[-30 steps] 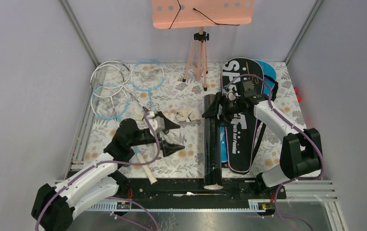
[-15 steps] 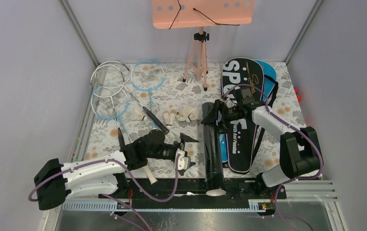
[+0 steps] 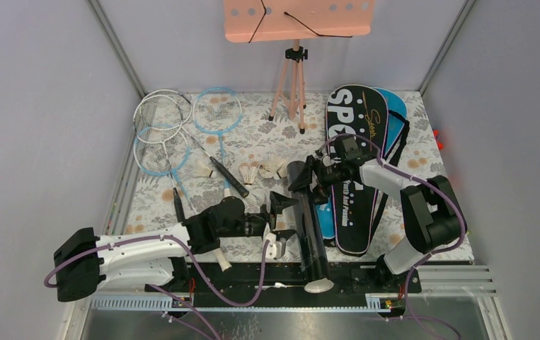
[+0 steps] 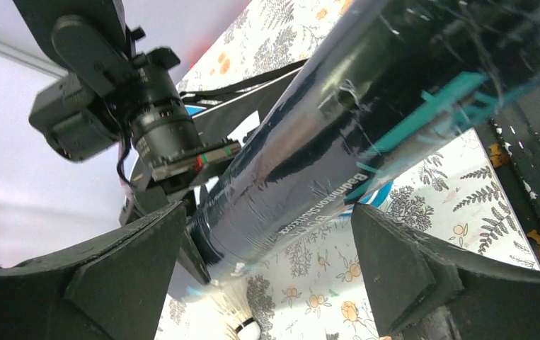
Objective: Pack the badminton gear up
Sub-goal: Open the lid of the shuttle tube.
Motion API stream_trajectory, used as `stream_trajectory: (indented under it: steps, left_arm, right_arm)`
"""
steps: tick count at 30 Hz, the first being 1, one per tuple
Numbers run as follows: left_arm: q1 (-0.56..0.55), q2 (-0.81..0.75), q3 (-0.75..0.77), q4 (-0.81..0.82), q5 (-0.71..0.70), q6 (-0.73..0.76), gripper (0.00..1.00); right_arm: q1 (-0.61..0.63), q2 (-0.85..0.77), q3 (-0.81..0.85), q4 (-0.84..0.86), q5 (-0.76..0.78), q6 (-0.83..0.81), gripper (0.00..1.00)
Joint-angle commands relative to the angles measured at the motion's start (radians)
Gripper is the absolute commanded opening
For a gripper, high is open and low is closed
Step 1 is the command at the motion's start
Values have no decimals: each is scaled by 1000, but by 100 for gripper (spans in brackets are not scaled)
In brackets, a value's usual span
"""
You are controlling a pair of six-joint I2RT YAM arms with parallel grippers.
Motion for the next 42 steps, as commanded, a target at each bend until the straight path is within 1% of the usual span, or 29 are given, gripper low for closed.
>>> stream_trajectory:
  steps: [1, 8, 11, 14, 15, 17, 18, 19, 20, 22, 25, 26, 27, 29, 31, 33, 36, 39, 42]
  left_arm:
    - [-13, 4, 2, 76, 82, 102, 99]
    - [-25, 57, 41, 55, 150, 155, 99]
    - [-33, 100, 71, 51, 147, 157, 99]
    - [-43, 138, 95, 70, 126, 143, 99]
    - [-45, 145, 99, 78, 122, 135, 98]
    - [-47, 151, 101, 98, 120, 126, 93]
    - [-47, 150, 98, 112, 118, 117, 87]
    - [-47, 147, 96, 119, 117, 114, 77]
    - [-48, 144, 94, 125, 115, 112, 69]
    - [-49, 134, 85, 153, 108, 78, 58]
    - [-51, 108, 73, 175, 87, 14, 52]
    - [-52, 96, 70, 176, 78, -6, 51]
    - [-52, 83, 69, 177, 71, -26, 49]
    - [-52, 53, 67, 180, 52, -79, 44]
    - [-52, 29, 63, 189, 29, -133, 40]
    - [-52, 3, 50, 220, 7, -179, 37]
    - [-52, -29, 9, 306, -38, -221, 33]
    - [-52, -64, -24, 356, -89, -259, 32]
    - [-52, -104, -33, 349, -156, -299, 31]
  right_arm:
    - [45, 9, 3, 75, -71, 89, 22]
    - [89, 22, -23, 189, -78, 215, 22]
    - [109, 20, -36, 239, -77, 259, 24]
    - [121, 19, -50, 249, -72, 275, 25]
    - [123, 19, -57, 283, -72, 279, 25]
    - [125, 18, -75, 309, -71, 292, 26]
    - [125, 19, -81, 319, -74, 292, 28]
    - [126, 18, -83, 323, -75, 288, 30]
    - [125, 17, -86, 325, -78, 279, 32]
    - [126, 10, -85, 323, -83, 258, 43]
    - [125, -24, -72, 270, -49, 181, 61]
    - [125, -38, -61, 194, -35, 144, 65]
    - [125, -52, -49, 156, -19, 112, 70]
    - [124, -90, -46, 116, 19, 71, 86]
    - [123, -134, -40, 68, 75, 33, 99]
    - [123, -167, -36, 27, 106, -6, 100]
    - [114, -228, -56, 13, 130, -25, 100]
    - [97, -300, -71, -20, 189, -53, 100]
    - [62, -384, -70, -107, 298, -116, 99]
